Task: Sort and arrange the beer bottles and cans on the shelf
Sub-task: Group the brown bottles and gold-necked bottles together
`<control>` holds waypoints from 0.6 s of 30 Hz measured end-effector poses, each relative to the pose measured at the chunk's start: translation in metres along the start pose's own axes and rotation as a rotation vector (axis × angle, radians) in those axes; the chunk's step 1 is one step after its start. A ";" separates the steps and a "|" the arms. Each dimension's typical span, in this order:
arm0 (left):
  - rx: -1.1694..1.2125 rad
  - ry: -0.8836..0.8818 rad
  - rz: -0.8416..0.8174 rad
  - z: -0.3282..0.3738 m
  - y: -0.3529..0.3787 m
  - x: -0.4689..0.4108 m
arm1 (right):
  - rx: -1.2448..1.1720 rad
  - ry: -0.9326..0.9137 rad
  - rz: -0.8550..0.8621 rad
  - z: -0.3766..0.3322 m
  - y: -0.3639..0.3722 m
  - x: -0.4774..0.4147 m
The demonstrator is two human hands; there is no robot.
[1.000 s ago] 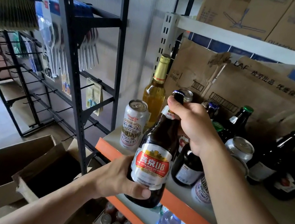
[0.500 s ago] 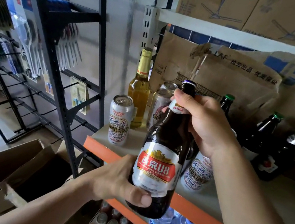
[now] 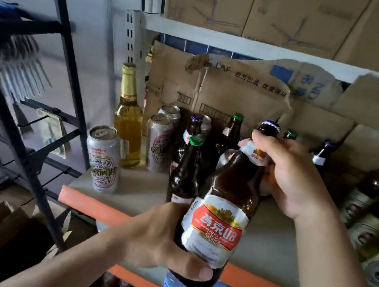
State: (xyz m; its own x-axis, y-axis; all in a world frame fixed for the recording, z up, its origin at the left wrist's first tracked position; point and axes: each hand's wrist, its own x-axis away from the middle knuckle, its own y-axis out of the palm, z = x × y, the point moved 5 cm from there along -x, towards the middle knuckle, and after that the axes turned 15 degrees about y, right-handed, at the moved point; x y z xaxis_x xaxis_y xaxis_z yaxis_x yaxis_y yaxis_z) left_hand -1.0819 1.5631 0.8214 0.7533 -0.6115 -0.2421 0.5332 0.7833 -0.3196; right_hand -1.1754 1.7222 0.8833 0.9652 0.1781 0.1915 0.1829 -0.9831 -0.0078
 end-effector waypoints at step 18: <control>-0.586 0.094 -0.022 0.010 0.043 -0.090 | -0.122 -0.022 0.213 0.015 -0.133 0.008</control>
State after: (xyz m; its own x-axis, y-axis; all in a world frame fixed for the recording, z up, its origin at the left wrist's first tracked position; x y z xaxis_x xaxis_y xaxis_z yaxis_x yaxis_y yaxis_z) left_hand -1.1233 1.6531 0.8385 0.6930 -0.6552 -0.3008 0.2267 0.5941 -0.7718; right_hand -1.1895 1.8545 0.8709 0.9837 -0.0340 0.1764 -0.0476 -0.9962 0.0731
